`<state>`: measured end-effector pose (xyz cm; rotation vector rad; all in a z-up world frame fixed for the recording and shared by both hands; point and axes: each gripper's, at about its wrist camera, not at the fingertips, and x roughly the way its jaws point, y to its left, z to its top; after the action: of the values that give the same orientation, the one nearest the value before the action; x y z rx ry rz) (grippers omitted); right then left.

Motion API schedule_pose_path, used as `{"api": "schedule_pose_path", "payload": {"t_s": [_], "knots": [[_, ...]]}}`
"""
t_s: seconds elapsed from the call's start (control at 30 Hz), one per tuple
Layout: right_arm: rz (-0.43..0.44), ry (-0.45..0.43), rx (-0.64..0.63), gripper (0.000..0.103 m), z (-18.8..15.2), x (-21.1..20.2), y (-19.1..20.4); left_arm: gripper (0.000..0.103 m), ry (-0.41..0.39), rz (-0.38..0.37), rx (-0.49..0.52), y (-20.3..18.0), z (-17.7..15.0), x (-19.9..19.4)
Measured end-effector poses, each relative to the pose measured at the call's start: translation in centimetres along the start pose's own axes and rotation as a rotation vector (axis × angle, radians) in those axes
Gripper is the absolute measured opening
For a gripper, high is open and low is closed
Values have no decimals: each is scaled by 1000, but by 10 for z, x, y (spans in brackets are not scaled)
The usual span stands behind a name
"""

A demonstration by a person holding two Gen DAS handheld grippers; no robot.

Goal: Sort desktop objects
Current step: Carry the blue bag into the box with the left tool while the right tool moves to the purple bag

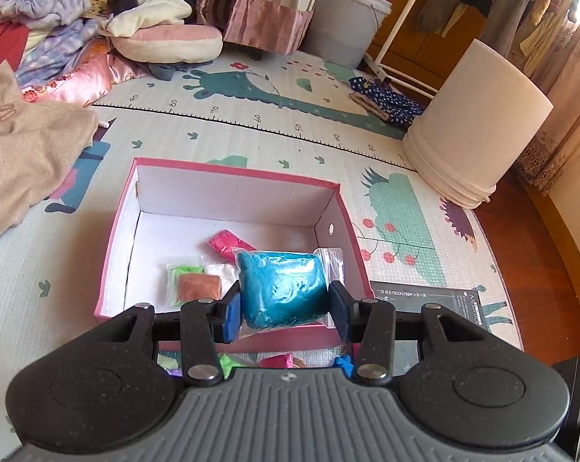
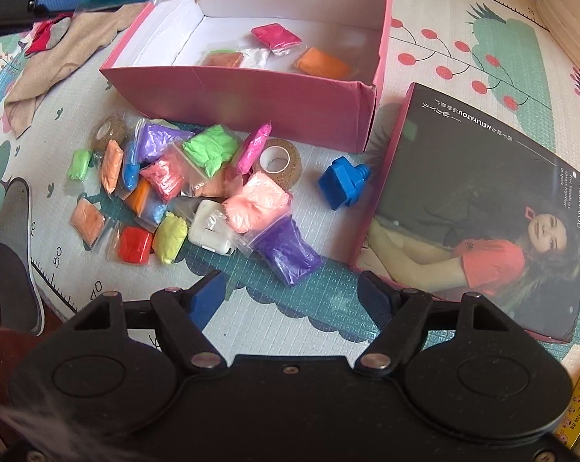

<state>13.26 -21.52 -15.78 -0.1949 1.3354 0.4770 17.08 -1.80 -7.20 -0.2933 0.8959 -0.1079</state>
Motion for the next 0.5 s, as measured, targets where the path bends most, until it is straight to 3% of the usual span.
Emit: {"api": "schedule_pose_path", "payload": {"t_s": [0.17,0.5], "knots": [[-28,15,-170,76,1,19,14,45,38,-20,5,10,15,23],[-33,56,-357,76,0,50,38,45,81,-1,-47,41,39,63]]}}
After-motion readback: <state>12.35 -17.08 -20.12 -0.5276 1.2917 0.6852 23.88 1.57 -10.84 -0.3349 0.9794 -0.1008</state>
